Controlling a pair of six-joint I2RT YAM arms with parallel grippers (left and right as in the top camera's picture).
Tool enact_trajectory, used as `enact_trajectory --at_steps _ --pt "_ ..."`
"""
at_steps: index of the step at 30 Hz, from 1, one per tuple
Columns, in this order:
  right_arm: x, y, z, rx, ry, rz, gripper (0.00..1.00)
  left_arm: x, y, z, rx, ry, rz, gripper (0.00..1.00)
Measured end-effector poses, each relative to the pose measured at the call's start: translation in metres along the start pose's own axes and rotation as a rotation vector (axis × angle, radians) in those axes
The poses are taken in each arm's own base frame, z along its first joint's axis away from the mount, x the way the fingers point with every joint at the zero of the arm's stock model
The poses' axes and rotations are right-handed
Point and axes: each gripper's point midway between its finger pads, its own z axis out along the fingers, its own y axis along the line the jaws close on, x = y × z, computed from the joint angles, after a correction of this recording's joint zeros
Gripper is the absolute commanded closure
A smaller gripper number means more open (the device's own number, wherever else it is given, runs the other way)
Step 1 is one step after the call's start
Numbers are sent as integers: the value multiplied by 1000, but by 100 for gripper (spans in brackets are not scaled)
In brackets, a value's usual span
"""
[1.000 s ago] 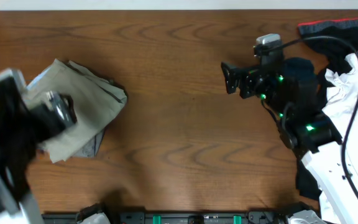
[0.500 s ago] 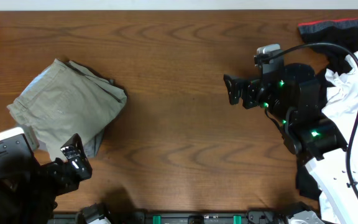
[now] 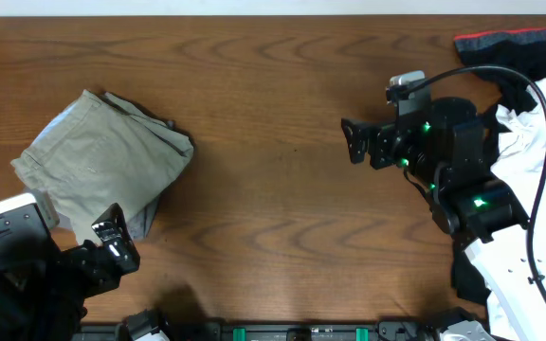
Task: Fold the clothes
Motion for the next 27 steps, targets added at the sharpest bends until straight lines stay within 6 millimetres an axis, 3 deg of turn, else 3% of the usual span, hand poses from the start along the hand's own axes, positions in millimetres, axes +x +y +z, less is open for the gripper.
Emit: enact_trajectory --at_steps 9,15,19,22,27 --pt "25 -4 -1 18 102 14 1 8 -30 -3 168 32 163 2" --pt "40 -6 -3 28 162 22 1 -14 -58 5 299 -137 320 2" --pt "46 -7 -4 32 186 25 1 -15 -63 32 320 -262 351 2" --pt "47 -7 -4 33 192 26 1 0 -61 61 318 -306 352 2" --pt "47 -8 -4 33 193 26 1 42 -51 109 309 -329 352 2"
